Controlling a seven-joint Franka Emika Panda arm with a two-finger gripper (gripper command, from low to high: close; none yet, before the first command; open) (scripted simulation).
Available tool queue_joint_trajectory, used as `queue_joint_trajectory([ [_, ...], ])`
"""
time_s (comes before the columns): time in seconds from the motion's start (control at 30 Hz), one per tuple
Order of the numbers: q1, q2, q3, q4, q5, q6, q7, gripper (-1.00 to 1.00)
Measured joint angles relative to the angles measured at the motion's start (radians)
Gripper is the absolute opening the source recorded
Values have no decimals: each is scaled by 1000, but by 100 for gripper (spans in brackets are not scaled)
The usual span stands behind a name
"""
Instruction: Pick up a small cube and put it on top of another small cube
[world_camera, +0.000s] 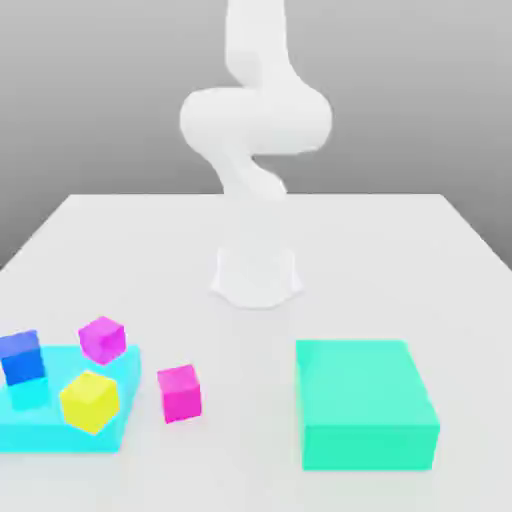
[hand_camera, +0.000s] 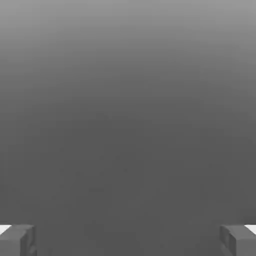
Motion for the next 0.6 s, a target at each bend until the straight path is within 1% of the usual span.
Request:
queue_joint_trajectory([
  [0.4,-236,408,62,-337,5,307,495,0],
  [0.6,-330,668,51,-518,1,497,782,0],
])
